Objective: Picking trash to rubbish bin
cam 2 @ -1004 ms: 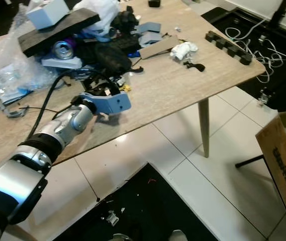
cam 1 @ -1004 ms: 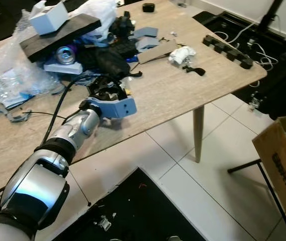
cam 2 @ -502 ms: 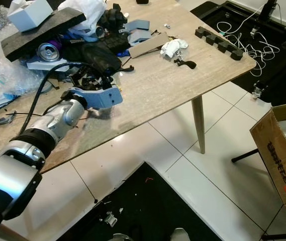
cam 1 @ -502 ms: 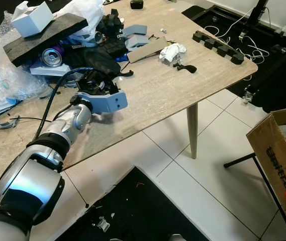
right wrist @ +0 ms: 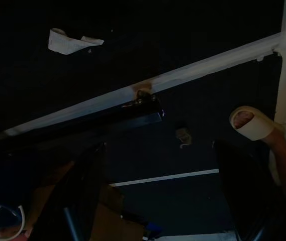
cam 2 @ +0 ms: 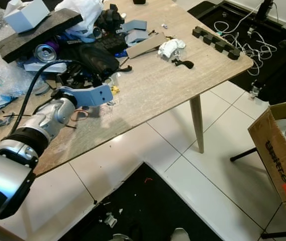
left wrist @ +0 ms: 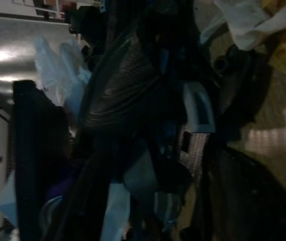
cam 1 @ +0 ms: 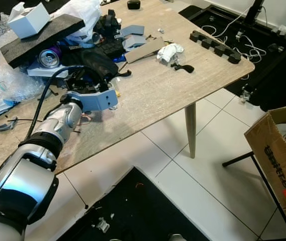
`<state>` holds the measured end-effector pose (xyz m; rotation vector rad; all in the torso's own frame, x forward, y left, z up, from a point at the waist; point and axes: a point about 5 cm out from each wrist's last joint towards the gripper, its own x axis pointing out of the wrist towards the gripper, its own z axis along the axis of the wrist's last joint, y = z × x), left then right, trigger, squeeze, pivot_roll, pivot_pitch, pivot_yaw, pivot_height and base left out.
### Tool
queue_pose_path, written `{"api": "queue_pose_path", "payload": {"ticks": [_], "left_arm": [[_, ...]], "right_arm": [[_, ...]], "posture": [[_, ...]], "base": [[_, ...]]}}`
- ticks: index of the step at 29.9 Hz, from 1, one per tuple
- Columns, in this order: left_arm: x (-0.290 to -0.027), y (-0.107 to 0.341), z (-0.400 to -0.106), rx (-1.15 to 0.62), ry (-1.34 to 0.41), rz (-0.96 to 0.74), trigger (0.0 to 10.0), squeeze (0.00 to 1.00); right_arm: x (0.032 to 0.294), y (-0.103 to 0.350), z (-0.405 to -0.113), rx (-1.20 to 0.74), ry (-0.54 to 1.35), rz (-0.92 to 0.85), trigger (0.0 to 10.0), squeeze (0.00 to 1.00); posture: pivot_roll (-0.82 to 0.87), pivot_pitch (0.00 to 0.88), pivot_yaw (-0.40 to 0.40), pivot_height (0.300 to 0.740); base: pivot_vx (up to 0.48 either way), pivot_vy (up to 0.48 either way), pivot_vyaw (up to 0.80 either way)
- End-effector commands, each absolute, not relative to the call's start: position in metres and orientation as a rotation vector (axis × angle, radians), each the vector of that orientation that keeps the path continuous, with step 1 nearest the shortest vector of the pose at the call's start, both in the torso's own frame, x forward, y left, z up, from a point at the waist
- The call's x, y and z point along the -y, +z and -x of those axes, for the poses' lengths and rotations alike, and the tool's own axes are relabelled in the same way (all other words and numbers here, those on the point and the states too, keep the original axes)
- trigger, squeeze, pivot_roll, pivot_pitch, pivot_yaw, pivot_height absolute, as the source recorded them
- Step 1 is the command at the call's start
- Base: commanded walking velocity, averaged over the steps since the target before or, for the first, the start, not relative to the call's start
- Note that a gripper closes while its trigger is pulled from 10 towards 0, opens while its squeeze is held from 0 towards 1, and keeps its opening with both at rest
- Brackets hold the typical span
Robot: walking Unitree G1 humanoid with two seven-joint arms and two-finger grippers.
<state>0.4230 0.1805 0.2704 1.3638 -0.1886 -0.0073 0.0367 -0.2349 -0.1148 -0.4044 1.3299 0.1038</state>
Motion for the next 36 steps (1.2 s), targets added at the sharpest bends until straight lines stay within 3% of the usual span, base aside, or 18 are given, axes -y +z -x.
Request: {"api": "queue_pose_path", "payload": {"ticks": [1, 21, 26, 29, 32, 33, 36], "left_arm": [[-0.200, 0.215, -0.415, -0.057, -0.113, -1.364, 0.0, 0.00], [-0.191, 0.222, -0.417, -0.009, -0.123, -1.294, 0.0, 0.00], [-0.191, 0.228, -0.418, 0.002, -0.147, -1.055, 0.0, 0.00], [-0.193, 0.230, -0.417, 0.005, -0.154, -0.998, 0.0, 0.00], [-0.189, 0.231, -0.415, 0.014, -0.281, -0.668, 0.0, 0.00], [-0.189, 0.231, -0.415, 0.014, -0.281, -0.668, 0.0, 0.00], [-0.180, 0.234, -0.411, 0.065, -0.465, -0.376, 0.0, 0.00]], "right_arm": [[0.233, -0.117, -0.018, -1.387, 0.112, 0.396, 10.0, 0.00], [0.236, -0.116, -0.029, -1.373, 0.103, 0.403, 10.0, 0.00], [0.237, -0.115, -0.044, -1.351, 0.103, 0.410, 10.0, 0.00], [0.237, -0.114, -0.050, -1.343, 0.102, 0.412, 10.0, 0.00], [0.239, -0.112, -0.060, -1.329, 0.103, 0.421, 10.0, 0.00], [0.239, -0.112, -0.060, -1.329, 0.103, 0.421, 10.0, 0.00], [0.241, -0.111, -0.067, -1.325, 0.102, 0.425, 10.0, 0.00]], "posture": [[-0.26, 0.498, 0.137, 0.740], [-0.27, 0.446, 0.130, 0.740], [-0.27, 0.392, 0.125, 0.740], [-0.26, 0.370, 0.122, 0.740], [-0.25, 0.324, 0.112, 0.740], [-0.25, 0.324, 0.112, 0.740], [-0.24, 0.283, 0.104, 0.740]], "base": [[0.000, 0.000, 0.00], [0.000, 0.000, 0.00], [0.000, 0.000, 0.00], [0.000, 0.000, 0.00], [0.000, 0.000, 0.00], [0.000, 0.000, 0.00], [0.000, 0.000, 0.00]]}}
